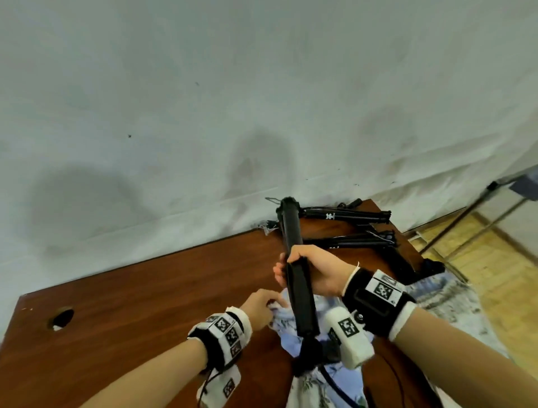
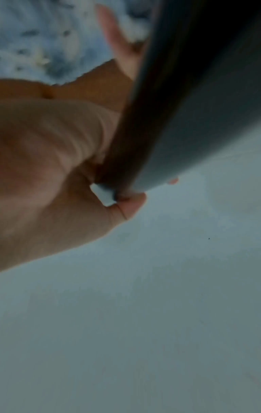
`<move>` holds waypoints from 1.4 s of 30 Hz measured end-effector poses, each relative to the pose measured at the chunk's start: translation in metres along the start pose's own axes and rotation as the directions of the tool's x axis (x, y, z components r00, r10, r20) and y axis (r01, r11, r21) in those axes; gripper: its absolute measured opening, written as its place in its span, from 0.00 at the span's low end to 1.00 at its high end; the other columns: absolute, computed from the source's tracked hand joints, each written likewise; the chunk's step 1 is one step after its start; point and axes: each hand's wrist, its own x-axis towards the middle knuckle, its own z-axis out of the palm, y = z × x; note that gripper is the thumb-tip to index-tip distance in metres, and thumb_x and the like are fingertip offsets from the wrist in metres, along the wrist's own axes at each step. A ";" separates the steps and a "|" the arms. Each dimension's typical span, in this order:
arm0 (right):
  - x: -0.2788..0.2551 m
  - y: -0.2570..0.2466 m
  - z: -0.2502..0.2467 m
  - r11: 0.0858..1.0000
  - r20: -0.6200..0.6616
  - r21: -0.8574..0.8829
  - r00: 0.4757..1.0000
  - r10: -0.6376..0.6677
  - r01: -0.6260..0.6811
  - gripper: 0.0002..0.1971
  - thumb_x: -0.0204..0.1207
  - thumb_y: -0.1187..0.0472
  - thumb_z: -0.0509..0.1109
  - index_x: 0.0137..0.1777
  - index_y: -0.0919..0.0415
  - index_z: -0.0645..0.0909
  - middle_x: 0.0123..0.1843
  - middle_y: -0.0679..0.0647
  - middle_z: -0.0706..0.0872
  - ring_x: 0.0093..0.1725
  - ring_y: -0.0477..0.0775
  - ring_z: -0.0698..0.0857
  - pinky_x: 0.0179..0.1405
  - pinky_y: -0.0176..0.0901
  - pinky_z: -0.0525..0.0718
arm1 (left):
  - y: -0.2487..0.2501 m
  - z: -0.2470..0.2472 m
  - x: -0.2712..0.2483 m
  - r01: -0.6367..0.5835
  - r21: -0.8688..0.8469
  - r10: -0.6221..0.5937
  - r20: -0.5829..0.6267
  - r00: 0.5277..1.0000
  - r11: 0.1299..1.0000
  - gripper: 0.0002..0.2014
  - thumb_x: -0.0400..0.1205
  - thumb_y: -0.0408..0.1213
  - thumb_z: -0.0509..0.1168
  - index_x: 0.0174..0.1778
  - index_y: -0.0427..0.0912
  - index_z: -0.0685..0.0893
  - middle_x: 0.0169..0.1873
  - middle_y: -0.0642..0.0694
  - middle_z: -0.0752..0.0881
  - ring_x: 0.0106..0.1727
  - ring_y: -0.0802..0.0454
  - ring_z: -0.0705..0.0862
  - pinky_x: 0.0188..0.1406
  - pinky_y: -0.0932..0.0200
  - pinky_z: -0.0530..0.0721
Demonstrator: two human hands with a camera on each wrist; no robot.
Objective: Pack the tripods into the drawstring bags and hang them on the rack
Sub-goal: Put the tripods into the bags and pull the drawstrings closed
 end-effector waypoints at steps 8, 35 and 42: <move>-0.100 -0.040 -0.036 0.690 0.079 -0.446 0.793 -0.604 0.570 0.14 0.72 0.81 0.68 0.47 0.62 0.76 0.40 0.56 0.79 0.45 0.54 0.80 0.53 0.43 0.79 | 0.081 -0.027 0.008 -0.208 -0.171 0.181 -0.162 0.970 0.963 0.30 0.74 0.12 0.47 0.35 0.49 0.88 0.35 0.45 0.87 0.31 0.51 0.77 0.32 0.60 0.70; -0.210 -0.088 -0.110 0.461 0.253 -0.682 0.774 -0.580 0.568 0.23 0.78 0.59 0.73 0.72 0.54 0.73 0.70 0.58 0.81 0.70 0.51 0.80 0.72 0.46 0.76 | 0.240 0.028 0.007 -0.434 0.095 0.436 0.007 0.900 0.896 0.11 0.81 0.50 0.65 0.45 0.46 0.84 0.42 0.50 0.90 0.48 0.54 0.87 0.63 0.49 0.81; -0.194 -0.038 -0.174 -0.072 0.087 -0.995 0.956 -0.281 0.069 0.38 0.67 0.29 0.70 0.73 0.51 0.73 0.69 0.53 0.80 0.66 0.52 0.79 0.66 0.52 0.78 | 0.245 0.024 0.002 -0.510 -0.335 0.467 -0.204 0.860 0.792 0.07 0.87 0.42 0.58 0.50 0.43 0.78 0.46 0.43 0.88 0.56 0.50 0.86 0.68 0.52 0.78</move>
